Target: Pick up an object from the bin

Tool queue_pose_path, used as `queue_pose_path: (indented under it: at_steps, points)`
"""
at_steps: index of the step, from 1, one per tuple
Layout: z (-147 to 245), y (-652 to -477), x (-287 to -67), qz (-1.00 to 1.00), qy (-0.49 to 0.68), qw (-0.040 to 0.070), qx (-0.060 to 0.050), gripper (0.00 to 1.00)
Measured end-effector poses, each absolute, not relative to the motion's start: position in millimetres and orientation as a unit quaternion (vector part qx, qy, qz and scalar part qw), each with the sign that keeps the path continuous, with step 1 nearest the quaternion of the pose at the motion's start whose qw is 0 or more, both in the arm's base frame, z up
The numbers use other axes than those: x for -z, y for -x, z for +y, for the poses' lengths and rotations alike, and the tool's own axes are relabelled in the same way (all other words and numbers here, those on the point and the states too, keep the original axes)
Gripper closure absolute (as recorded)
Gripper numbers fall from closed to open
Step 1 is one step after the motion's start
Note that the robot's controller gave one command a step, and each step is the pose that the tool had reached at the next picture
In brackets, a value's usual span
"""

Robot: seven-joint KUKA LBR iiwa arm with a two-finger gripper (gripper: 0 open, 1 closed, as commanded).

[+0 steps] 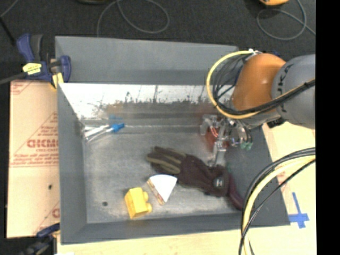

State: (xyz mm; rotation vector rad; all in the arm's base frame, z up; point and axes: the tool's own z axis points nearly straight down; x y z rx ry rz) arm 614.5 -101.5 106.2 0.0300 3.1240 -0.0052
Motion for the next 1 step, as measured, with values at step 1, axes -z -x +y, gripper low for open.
queue_pose_path:
  at_steps: [1]
  points:
    - [-78.1,-595.5,-76.8,1.000,0.014,0.004,0.002,0.00]
